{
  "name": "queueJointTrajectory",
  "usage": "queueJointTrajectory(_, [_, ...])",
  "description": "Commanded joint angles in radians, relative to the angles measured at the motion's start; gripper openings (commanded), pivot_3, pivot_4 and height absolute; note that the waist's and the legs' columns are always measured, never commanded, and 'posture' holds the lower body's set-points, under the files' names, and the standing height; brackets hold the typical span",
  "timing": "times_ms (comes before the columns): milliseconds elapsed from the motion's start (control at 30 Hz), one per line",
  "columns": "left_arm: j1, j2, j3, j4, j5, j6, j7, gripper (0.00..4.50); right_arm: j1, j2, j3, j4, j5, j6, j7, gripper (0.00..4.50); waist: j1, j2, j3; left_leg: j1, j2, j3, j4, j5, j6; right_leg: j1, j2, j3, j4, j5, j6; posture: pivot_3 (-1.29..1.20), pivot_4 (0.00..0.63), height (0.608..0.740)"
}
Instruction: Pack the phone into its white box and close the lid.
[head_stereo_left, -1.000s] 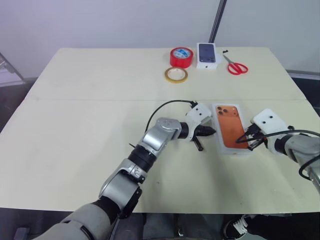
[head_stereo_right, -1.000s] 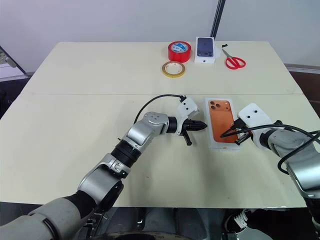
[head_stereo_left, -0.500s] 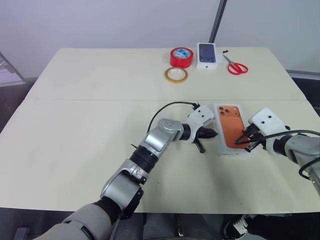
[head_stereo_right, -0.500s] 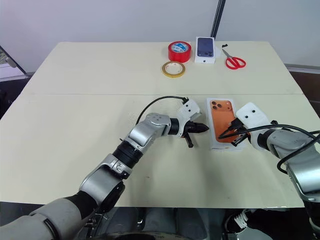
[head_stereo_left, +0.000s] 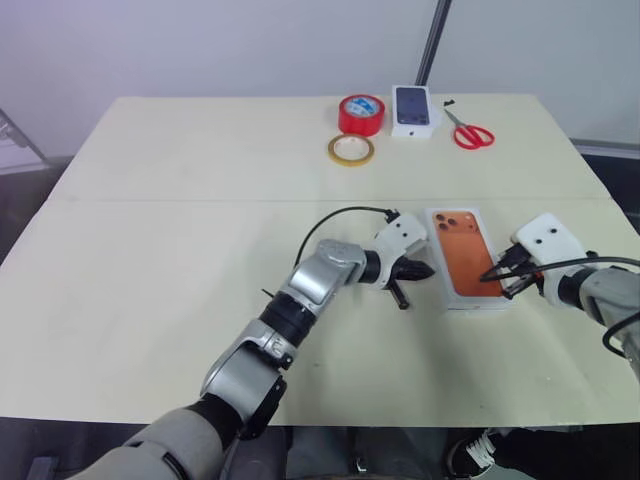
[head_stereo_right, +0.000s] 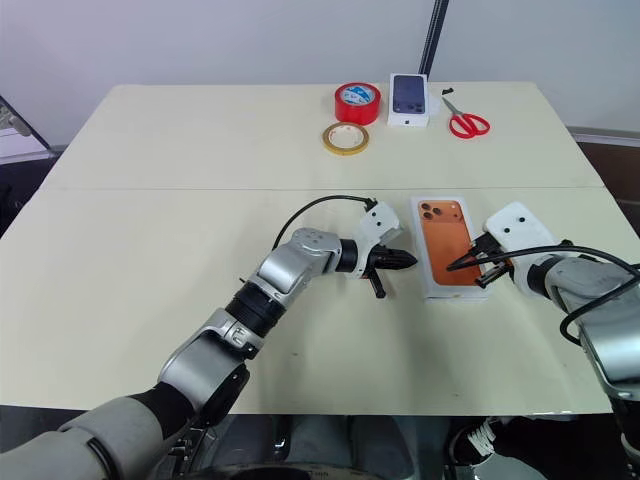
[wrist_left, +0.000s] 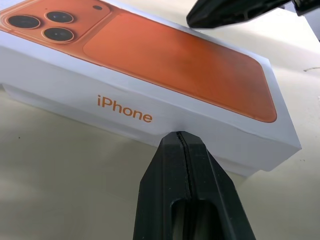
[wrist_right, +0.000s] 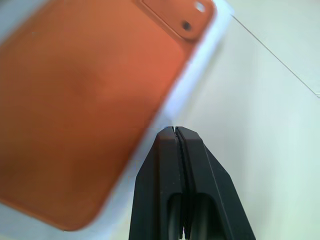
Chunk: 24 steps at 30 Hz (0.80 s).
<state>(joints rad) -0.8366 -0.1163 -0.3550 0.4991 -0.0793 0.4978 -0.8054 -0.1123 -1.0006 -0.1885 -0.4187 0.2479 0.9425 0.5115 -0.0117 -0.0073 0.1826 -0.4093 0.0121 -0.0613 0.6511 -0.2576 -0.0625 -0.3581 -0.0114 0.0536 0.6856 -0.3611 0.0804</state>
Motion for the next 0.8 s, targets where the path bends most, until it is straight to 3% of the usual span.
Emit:
queueJointTrajectory(33, [0.009, 0.02, 0.031, -0.065, -0.024, 0.025, 0.001, 0.0, -0.021, -0.018, 0.0, 0.051, -0.05, -0.055, 0.0, 0.03, -0.001, 0.0, 0.0, 0.0, 0.0, 0.0, 0.0, 0.0, 0.0, 0.0, 0.0, 0.0, 0.0, 0.0, 0.0, 0.0, 0.15, 0.74])
queueJointTrajectory(367, [-0.002, 0.027, 0.038, -0.046, -0.025, 0.041, 0.026, 0.0, -0.079, -0.004, 0.128, 0.231, -0.088, -0.199, 0.125, 0.03, 0.001, 0.0, 0.0, 0.0, 0.0, 0.0, 0.001, 0.0, 0.0, 0.0, 0.0, 0.0, 0.001, 0.0, 0.0, 0.0, 0.15, 0.74])
queueJointTrajectory(800, [0.045, 0.059, 0.013, -0.153, -0.04, 0.089, -0.016, 0.0, -0.023, 0.063, 0.086, 0.02, -0.011, -0.118, 0.167, 0.03, -0.003, 0.001, -0.001, 0.001, 0.001, 0.0, 0.0, 0.0, 0.0, 0.0, 0.001, 0.0, 0.002, 0.0, 0.0, 0.0, 0.15, 0.74])
